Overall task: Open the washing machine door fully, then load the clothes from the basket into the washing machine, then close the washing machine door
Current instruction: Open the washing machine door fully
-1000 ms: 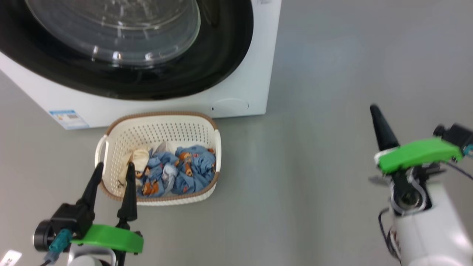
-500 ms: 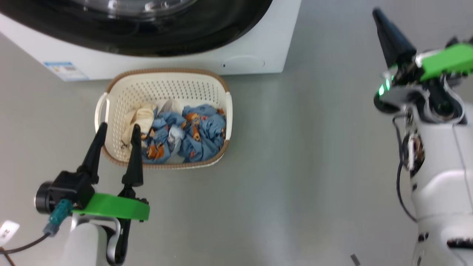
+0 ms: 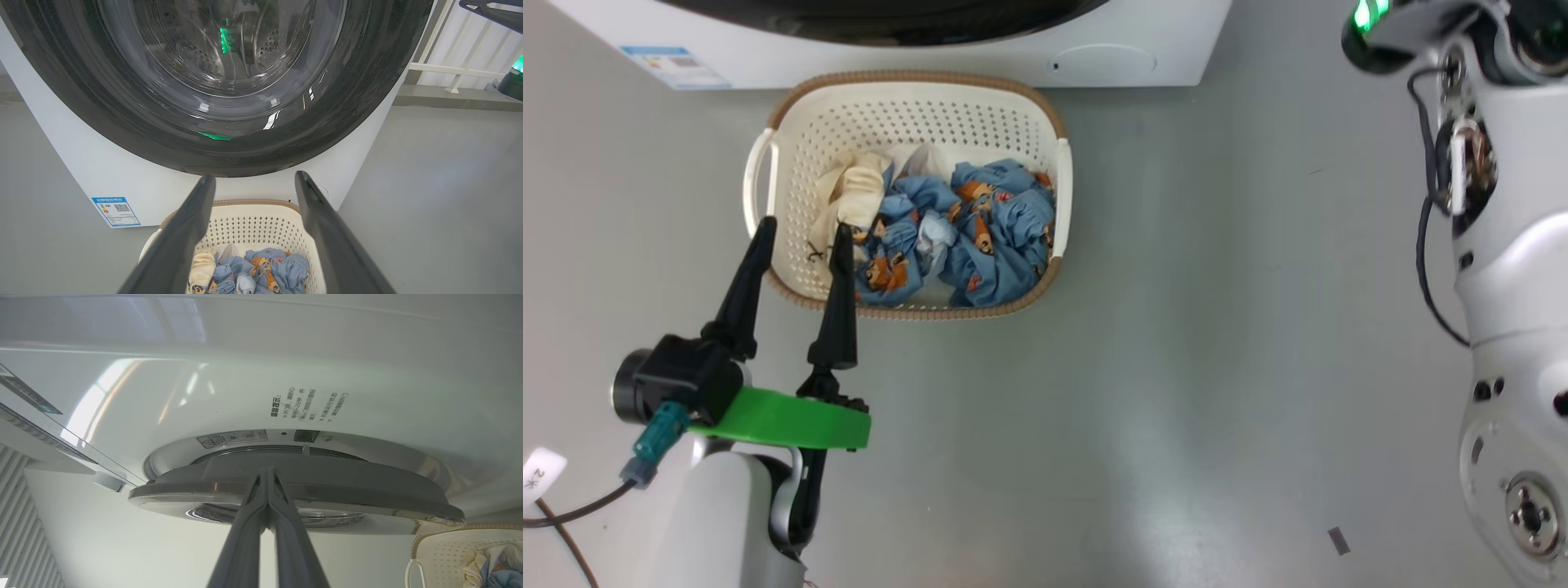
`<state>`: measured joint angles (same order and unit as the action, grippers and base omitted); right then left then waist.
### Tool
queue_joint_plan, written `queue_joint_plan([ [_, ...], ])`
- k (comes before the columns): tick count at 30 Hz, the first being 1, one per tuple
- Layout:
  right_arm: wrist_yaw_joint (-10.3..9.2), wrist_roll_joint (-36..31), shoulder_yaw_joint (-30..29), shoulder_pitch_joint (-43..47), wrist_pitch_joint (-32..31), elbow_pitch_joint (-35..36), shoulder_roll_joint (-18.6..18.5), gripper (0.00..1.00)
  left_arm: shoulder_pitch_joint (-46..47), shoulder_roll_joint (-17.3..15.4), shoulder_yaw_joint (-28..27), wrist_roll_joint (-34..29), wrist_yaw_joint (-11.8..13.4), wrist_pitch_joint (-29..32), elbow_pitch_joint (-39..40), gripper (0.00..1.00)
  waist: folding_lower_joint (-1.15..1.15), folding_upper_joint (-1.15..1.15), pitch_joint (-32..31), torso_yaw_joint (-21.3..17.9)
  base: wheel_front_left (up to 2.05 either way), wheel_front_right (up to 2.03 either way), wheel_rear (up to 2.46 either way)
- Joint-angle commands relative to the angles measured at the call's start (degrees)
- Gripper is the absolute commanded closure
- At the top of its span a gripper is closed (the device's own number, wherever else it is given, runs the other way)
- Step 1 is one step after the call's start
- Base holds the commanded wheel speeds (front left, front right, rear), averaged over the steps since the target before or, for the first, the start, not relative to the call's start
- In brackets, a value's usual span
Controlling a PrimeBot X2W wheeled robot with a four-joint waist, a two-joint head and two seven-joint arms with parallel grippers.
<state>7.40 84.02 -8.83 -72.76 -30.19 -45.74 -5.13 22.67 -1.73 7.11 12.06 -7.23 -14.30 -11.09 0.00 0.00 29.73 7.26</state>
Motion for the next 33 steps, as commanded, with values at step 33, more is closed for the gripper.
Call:
queue_joint_plan([
  [33,0.09,-6.6,4.3,-21.0,-2.9,-16.4,-0.3,1.0,3.4,-1.1,2.8,3.5,2.2,-0.7,2.2,0.0,0.0,0.0,5.2,5.9,0.0,0.0,0.0],
])
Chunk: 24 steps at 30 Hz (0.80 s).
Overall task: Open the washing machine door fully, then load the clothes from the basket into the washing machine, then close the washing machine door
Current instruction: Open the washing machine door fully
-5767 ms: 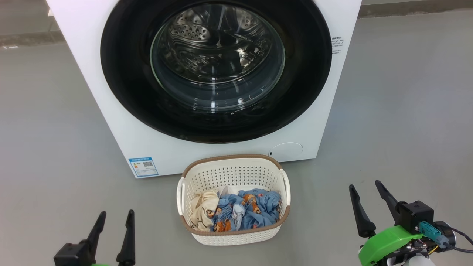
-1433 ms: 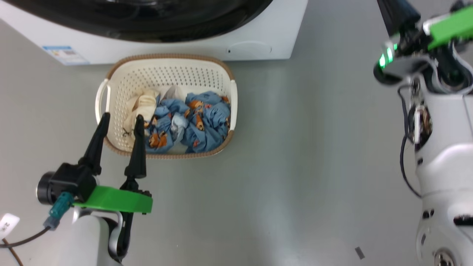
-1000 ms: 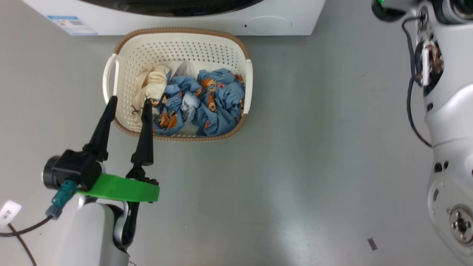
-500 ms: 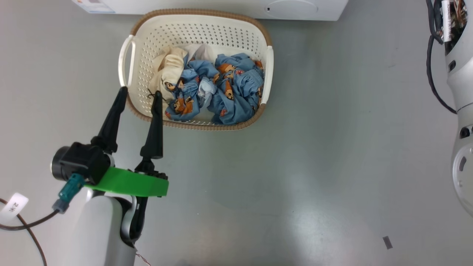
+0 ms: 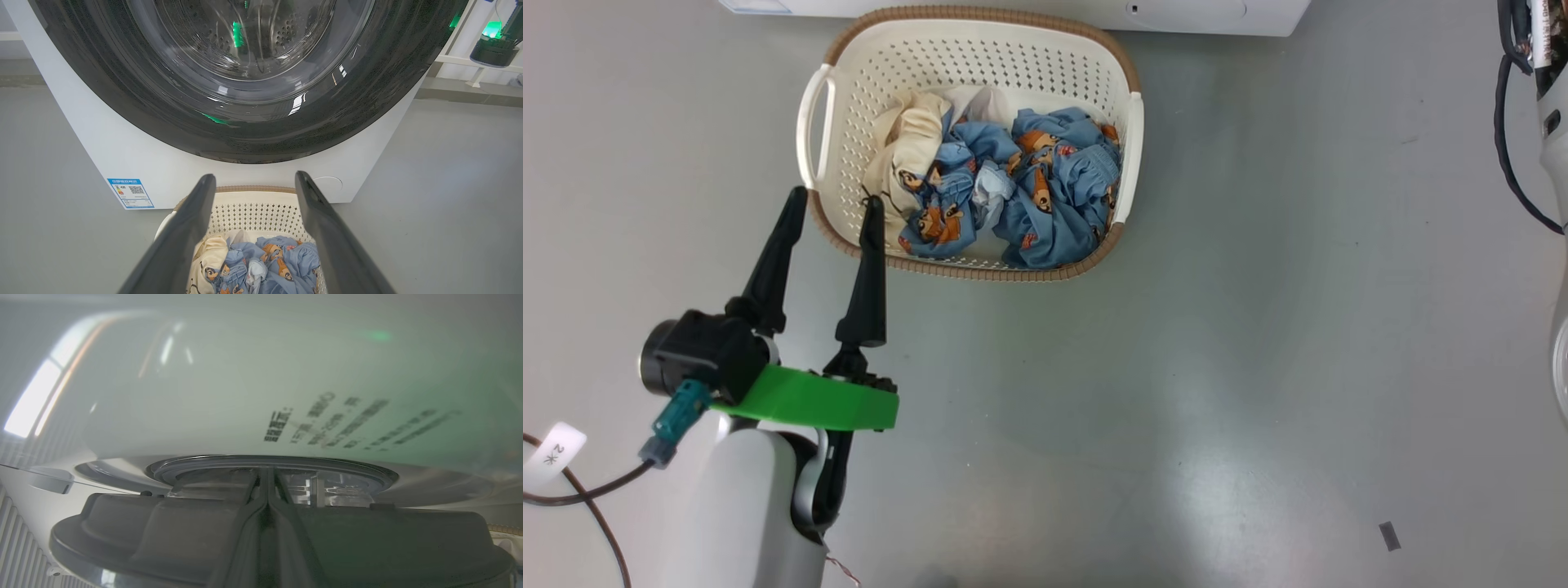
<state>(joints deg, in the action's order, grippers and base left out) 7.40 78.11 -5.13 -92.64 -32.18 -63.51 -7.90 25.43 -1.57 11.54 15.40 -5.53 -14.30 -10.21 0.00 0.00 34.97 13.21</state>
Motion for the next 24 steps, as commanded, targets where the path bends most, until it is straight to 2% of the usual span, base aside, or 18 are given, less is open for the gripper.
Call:
queue_joint_plan([
  [1,0.09,-0.8,0.8,-0.9,-1.5,1.5,2.4,1.0,0.7,-1.3,-1.7,0.1,0.5,-0.7,1.4,0.0,0.0,0.0,-0.1,-0.1,0.0,0.0,0.0],
  [11,0.09,-0.5,2.5,4.7,-7.6,6.5,2.0,1.0,0.1,-1.3,-2.2,0.1,0.9,-0.7,1.0,0.0,0.0,0.0,-1.5,-0.8,0.0,0.0,0.0],
  [24,0.09,2.3,3.0,17.1,-14.4,17.5,3.3,1.0,-1.3,-1.3,-2.8,-0.6,0.7,-0.7,0.3,0.0,0.0,0.0,-4.4,-2.1,0.0,0.0,0.0],
])
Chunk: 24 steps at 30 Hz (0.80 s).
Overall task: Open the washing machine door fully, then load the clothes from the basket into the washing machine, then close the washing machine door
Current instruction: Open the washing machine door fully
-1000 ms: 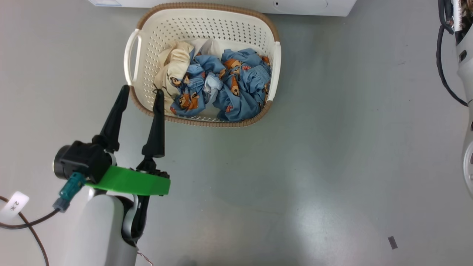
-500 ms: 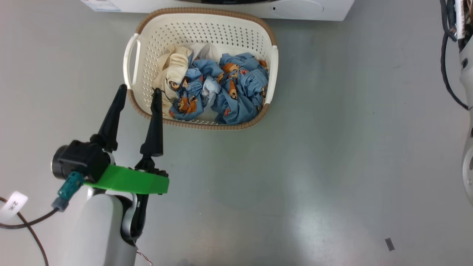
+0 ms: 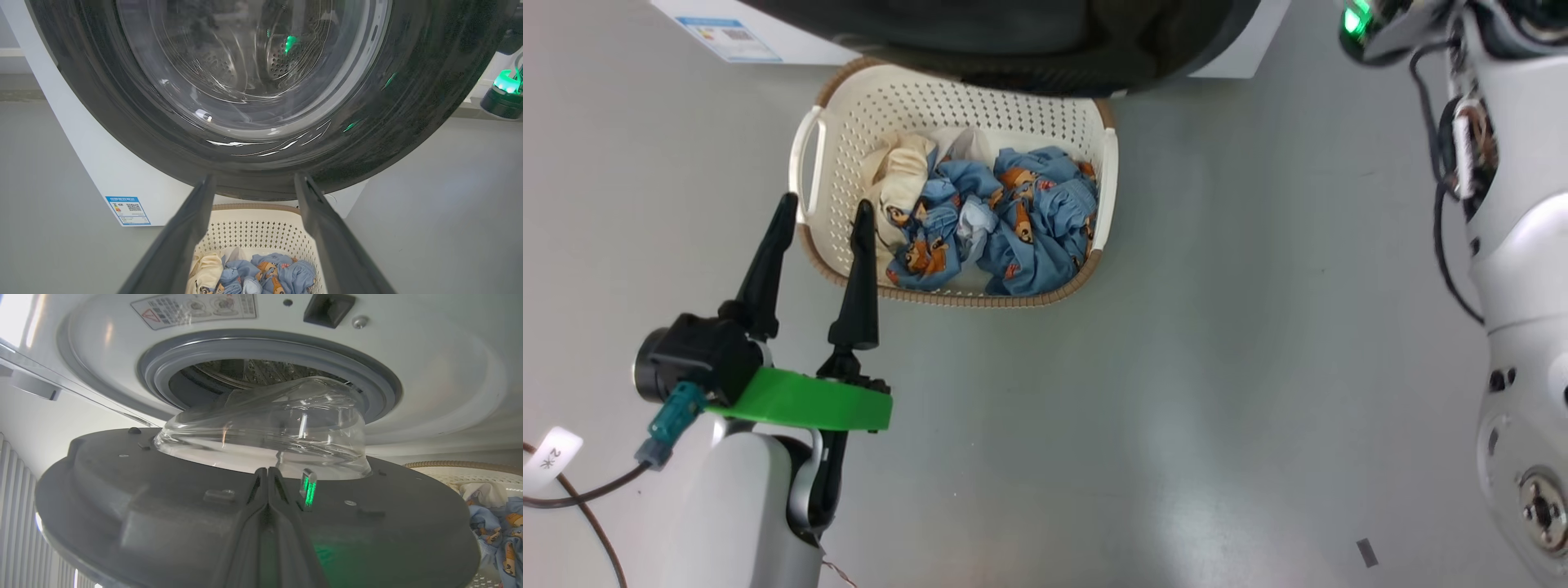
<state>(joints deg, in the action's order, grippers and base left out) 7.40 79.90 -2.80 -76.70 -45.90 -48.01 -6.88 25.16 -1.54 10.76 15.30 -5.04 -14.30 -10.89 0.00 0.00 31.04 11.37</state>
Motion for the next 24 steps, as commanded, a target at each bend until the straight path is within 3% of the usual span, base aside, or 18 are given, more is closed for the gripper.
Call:
queue_joint_plan([
  [1,0.09,0.8,0.6,2.0,-1.2,2.8,2.4,1.0,-1.2,-1.3,-2.1,-0.6,0.2,-0.7,0.9,0.0,0.0,0.0,-0.7,-0.3,0.0,0.0,0.0],
  [15,0.09,3.6,3.2,13.9,-3.8,11.1,3.9,1.0,-3.7,-1.3,-2.8,-1.2,-0.3,-0.7,-0.2,0.0,0.0,0.0,-5.1,-1.4,0.0,0.0,0.0],
  [24,0.09,8.8,9.2,20.2,-1.8,12.1,4.0,1.0,-5.5,-1.3,-2.0,-1.1,-0.6,-0.7,-1.5,0.0,0.0,0.0,-9.1,-0.6,0.0,0.0,0.0],
])
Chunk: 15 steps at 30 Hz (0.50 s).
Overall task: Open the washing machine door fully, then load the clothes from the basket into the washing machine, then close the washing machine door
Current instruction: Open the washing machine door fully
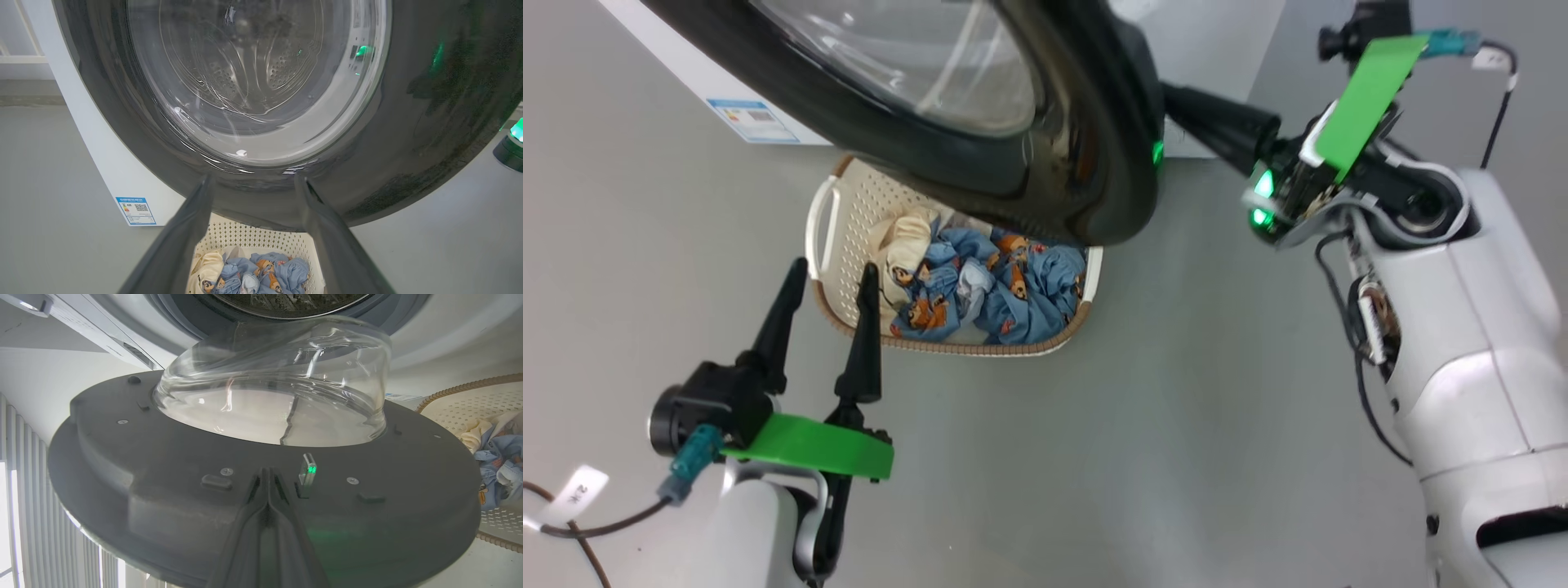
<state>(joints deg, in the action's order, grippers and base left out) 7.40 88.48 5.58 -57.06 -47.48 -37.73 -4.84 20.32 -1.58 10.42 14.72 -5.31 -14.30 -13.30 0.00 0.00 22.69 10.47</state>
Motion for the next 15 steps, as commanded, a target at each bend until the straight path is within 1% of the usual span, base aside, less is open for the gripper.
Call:
queue_joint_plan([
  [1,0.09,0.8,1.6,1.1,0.1,1.8,1.9,1.0,-0.9,-1.3,-1.5,-0.5,-0.4,-0.7,0.8,0.0,0.0,0.0,-1.2,0.5,0.0,0.0,0.0],
  [15,0.09,7.0,11.7,8.7,4.0,0.9,2.0,1.0,-4.3,-1.3,0.3,-0.8,-1.0,-0.7,-1.2,0.0,0.0,0.0,-8.2,2.4,0.0,0.0,0.0],
])
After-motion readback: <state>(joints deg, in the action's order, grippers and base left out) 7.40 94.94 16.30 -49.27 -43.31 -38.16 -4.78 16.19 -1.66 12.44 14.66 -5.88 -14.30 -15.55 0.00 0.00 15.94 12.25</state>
